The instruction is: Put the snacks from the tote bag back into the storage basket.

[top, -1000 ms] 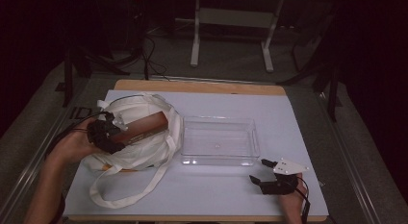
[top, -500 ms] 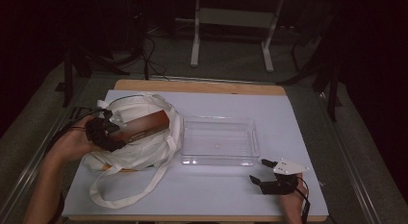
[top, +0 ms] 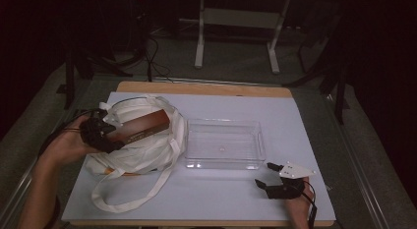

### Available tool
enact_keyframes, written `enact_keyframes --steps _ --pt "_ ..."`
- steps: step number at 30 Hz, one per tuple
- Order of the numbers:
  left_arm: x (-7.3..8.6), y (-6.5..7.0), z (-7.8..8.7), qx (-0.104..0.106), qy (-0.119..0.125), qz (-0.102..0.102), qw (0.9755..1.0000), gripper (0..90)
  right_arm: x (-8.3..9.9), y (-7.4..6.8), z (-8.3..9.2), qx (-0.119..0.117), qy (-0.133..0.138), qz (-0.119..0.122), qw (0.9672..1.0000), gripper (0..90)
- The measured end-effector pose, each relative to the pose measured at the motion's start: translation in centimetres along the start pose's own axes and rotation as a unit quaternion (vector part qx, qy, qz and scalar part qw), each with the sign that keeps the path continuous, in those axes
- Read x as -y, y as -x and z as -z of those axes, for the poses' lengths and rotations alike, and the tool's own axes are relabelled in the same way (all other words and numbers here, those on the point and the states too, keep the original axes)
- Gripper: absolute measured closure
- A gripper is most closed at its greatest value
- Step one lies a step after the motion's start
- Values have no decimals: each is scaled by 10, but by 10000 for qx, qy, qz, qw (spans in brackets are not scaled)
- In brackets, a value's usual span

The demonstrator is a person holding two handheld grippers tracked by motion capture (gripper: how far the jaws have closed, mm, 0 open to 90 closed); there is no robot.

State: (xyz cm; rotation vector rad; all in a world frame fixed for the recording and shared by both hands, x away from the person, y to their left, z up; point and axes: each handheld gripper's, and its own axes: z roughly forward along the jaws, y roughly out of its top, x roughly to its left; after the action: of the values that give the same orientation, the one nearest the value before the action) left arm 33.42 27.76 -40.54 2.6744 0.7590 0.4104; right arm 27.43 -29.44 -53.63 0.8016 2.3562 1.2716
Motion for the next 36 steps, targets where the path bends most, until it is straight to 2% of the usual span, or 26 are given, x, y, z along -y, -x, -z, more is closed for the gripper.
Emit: enact_keyframes --steps 5,14,27,36 --pt "0 0 5 1 46 -11 10000 436 0 0 0 2 -2 3 10000 206" --pt "-5 3 9 11 124 -154 9998 436 0 0 0 0 1 0 10000 206" --pt "-13 6 19 110 374 -263 9989 436 0 0 0 3 6 10 10000 206" --pt "-23 8 20 147 378 -393 9984 436 0 0 0 2 11 4 10000 206"
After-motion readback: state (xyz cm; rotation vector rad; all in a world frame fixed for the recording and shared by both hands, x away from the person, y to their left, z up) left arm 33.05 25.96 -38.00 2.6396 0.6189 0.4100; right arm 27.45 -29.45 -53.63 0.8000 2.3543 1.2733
